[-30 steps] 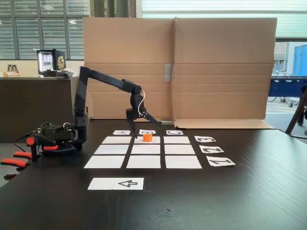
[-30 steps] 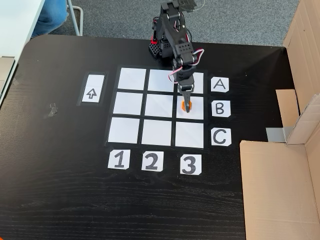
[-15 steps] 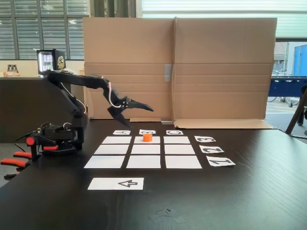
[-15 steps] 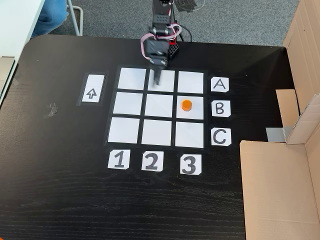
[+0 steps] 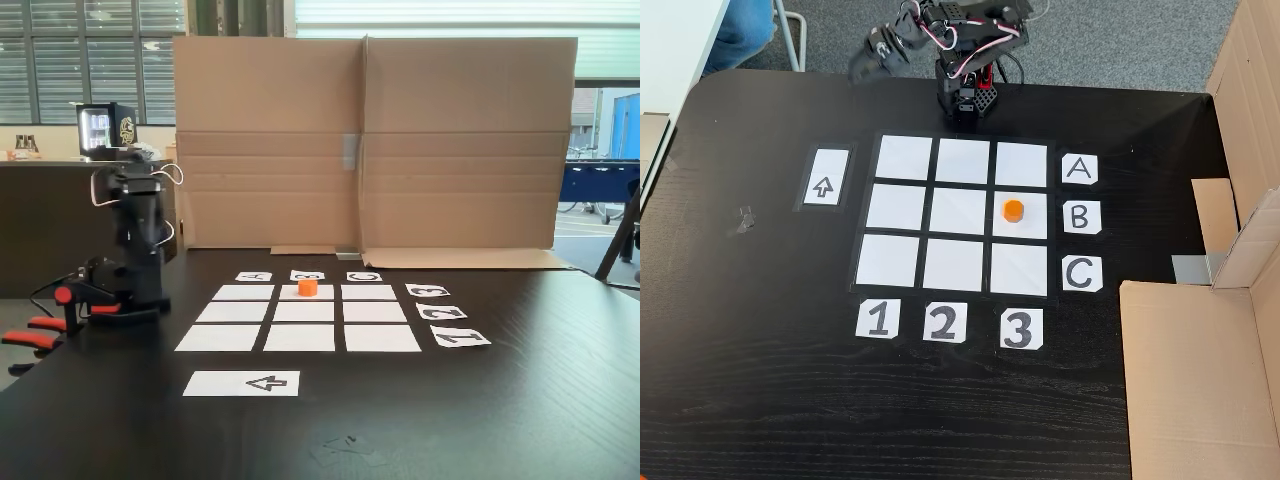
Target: Pick up the round, orange token and place it in the grid on square B3.
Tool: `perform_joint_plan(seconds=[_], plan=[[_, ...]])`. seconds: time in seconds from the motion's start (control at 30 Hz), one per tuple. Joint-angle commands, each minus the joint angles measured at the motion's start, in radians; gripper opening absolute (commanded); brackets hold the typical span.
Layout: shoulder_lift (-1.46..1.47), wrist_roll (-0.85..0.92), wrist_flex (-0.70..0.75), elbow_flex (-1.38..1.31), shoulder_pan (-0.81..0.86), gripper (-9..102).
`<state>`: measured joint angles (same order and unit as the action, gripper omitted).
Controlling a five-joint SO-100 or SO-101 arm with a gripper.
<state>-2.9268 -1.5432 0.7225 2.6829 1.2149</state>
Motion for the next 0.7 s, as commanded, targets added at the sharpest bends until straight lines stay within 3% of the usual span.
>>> perform_joint_plan(seconds=[0.0, 0.2, 0.43, 0.67], plan=[[-0.051, 0.038, -0.081, 0.078, 0.235, -1], [-0.133, 0.078, -0.075, 0.186, 0.477, -1], [-0.333, 0.110, 0.061, 0.318, 0.601, -1], [-0.399, 0.103, 0.092, 0.334, 0.620, -1]])
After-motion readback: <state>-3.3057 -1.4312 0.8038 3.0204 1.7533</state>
